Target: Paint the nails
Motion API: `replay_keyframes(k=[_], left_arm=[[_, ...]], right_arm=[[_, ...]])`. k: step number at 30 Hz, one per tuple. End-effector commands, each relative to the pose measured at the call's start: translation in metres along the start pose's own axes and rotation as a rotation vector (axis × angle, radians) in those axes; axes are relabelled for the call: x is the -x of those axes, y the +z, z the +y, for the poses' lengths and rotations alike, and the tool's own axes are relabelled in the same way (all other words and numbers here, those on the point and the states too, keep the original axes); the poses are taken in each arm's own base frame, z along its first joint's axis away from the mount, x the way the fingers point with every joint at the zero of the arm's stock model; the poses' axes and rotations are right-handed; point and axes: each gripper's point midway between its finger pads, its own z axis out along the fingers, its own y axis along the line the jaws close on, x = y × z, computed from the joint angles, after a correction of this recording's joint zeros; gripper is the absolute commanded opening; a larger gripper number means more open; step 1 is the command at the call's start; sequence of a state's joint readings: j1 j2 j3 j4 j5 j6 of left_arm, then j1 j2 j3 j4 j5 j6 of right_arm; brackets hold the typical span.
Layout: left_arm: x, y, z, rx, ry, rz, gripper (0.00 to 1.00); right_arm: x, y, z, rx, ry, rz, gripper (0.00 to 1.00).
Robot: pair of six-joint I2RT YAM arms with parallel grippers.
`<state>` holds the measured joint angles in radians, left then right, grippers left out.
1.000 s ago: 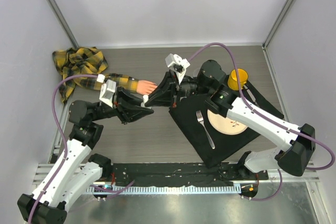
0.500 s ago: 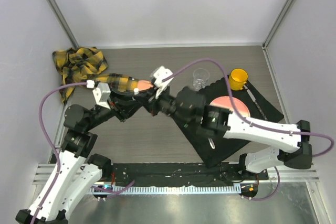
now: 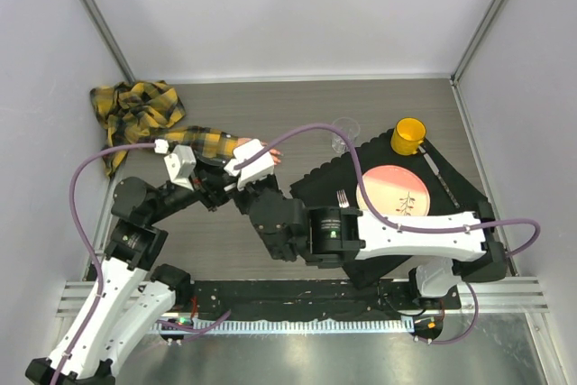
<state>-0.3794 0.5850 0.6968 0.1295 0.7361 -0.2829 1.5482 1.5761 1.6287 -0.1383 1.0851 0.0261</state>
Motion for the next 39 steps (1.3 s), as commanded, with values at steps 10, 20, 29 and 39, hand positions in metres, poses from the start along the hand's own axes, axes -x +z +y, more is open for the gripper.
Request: replay_keyframes(k=[10, 20, 29, 39], left_arm=[[0.017, 0.007, -0.027, -0.175, -0.021, -0.041, 0.00], [0.020, -0.001, -0.072, -0.468, -0.103, -0.027, 0.00], [0.021, -0.003, -0.077, -0.486, -0.097, -0.027, 0.00], [0.023, -0.003, -0.076, -0.474, -0.086, -0.038, 0.00]], right_arm=[[0.023, -0.047, -0.011, 0.646, 0.079, 0.000, 0.65], [0.029, -0.070, -0.021, 1.112, 0.062, -0.077, 0.56], [0.032, -0.053, -0.009, 1.237, 0.109, -0.088, 0.48], [0.033, -0.056, -0.002, 1.301, 0.126, -0.092, 0.22]])
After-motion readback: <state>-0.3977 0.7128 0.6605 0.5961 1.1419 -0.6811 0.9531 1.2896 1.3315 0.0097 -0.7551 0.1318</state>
